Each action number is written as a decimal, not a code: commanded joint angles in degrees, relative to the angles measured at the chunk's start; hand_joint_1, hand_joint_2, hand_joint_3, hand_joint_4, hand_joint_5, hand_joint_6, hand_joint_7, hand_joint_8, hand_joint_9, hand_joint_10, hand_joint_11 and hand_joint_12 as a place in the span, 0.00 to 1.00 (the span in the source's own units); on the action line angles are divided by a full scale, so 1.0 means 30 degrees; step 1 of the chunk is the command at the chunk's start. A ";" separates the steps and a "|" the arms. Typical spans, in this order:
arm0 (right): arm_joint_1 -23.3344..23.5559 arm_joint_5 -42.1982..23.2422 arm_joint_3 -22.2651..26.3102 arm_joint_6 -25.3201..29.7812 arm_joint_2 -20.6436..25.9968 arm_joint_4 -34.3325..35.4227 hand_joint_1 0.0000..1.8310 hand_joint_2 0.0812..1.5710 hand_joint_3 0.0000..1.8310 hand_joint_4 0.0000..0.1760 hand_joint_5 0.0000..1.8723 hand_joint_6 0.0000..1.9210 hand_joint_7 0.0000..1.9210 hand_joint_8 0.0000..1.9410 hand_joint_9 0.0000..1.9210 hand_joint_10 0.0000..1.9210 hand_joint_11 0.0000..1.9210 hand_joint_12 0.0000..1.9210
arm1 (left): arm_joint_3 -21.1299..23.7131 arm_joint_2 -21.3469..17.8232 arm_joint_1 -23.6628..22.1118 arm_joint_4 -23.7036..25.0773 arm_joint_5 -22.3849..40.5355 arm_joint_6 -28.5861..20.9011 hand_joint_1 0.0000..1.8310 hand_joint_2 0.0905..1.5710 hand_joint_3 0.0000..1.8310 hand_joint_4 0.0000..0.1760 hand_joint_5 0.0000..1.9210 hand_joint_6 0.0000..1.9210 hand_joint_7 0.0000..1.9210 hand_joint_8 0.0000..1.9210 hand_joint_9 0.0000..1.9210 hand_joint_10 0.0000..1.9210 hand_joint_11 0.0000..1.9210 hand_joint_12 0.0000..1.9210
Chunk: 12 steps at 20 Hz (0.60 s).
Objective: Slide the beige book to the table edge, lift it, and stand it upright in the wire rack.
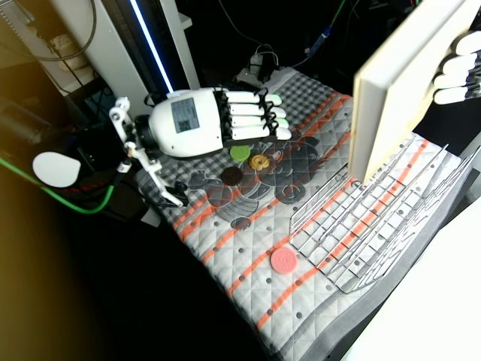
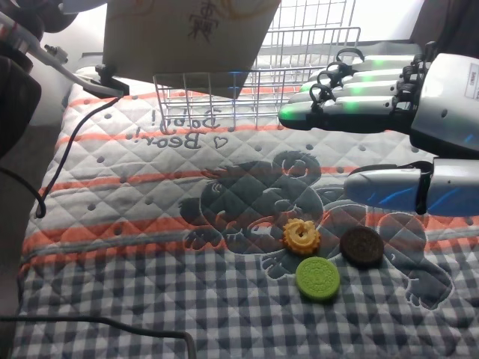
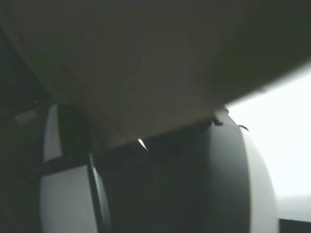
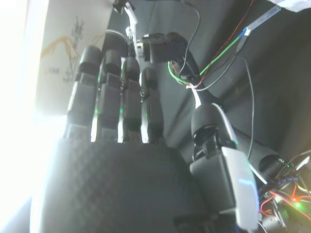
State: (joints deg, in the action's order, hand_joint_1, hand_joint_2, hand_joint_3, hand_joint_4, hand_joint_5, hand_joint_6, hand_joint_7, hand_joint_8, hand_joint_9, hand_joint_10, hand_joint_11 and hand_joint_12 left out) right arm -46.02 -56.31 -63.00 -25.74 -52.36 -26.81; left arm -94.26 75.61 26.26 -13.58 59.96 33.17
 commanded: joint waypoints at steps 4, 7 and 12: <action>0.0128 -0.2120 -0.0065 0.0116 -0.0034 0.0819 0.00 0.87 0.00 0.03 0.18 0.00 0.20 0.00 0.21 0.01 0.15 0.14 | -0.0095 -0.0050 -0.0041 -0.0445 0.2378 -0.0380 0.70 0.67 0.00 0.00 0.40 0.20 0.38 0.22 0.43 0.28 0.33 0.41; 0.0128 -0.2120 -0.0069 0.0160 -0.0028 0.0819 0.00 0.88 0.01 0.00 0.18 0.00 0.20 0.00 0.21 0.01 0.15 0.14 | -0.0109 -0.0014 -0.0022 -0.0546 0.2371 -0.0393 0.64 0.65 0.00 0.25 0.30 0.00 0.30 0.00 0.36 0.01 0.20 0.39; 0.0130 -0.2120 -0.0086 0.0185 -0.0047 0.0819 0.00 0.88 0.00 0.00 0.20 0.01 0.22 0.01 0.22 0.01 0.16 0.14 | -0.0231 0.0091 0.0183 -0.0598 0.2134 -0.0678 0.60 0.64 0.00 0.50 0.25 0.00 0.29 0.00 0.34 0.00 0.12 0.47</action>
State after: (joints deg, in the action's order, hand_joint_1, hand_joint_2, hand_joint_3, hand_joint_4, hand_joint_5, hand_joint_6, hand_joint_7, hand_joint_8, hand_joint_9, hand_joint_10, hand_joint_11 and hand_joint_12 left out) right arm -46.04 -56.29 -63.11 -25.54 -52.38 -26.83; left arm -94.52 75.99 27.03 -14.83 59.90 31.75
